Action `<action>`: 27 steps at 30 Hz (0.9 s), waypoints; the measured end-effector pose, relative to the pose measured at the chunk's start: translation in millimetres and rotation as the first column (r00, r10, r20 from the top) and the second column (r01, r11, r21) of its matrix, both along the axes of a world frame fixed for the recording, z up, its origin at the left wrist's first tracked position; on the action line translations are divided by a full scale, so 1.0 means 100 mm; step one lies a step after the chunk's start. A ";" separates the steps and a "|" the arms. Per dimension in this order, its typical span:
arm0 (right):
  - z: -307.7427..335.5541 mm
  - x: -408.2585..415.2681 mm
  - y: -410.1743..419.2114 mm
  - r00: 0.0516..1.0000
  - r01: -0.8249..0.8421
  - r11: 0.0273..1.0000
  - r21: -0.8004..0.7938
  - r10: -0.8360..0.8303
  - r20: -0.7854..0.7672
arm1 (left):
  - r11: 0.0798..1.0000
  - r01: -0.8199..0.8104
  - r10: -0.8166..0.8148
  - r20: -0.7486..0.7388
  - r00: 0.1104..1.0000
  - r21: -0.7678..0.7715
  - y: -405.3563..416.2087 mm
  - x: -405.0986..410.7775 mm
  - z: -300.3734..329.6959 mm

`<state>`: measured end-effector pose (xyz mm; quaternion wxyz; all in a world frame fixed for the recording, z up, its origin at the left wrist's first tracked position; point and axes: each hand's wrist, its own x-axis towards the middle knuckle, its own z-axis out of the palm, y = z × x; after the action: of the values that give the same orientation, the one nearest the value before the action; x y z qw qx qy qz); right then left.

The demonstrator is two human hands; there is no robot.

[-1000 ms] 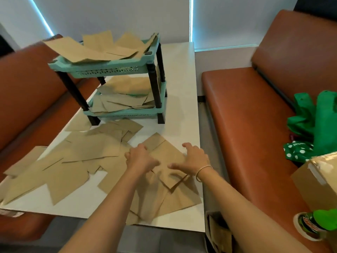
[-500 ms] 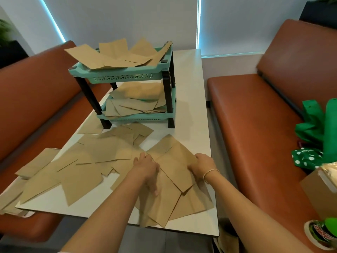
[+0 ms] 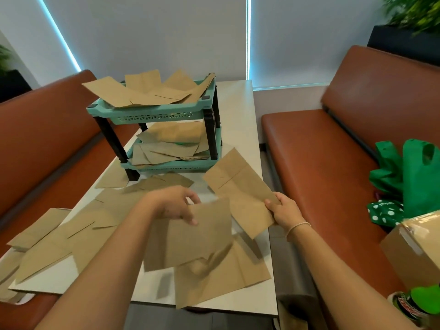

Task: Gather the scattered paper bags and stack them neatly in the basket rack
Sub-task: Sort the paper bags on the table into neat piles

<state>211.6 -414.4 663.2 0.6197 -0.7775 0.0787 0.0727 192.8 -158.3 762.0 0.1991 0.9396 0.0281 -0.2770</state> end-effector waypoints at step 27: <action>0.08 -0.61 -1.05 0.986 0.137 0.951 0.276 -0.106 -0.125 | 0.019 -0.496 0.735 -0.324 0.596 -0.868 -2.16 0.04 -1.02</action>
<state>150.2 -519.3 671.4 0.7227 -0.6693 0.1491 0.0871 196.8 -374.4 660.4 0.7790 0.5719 0.2562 -0.0214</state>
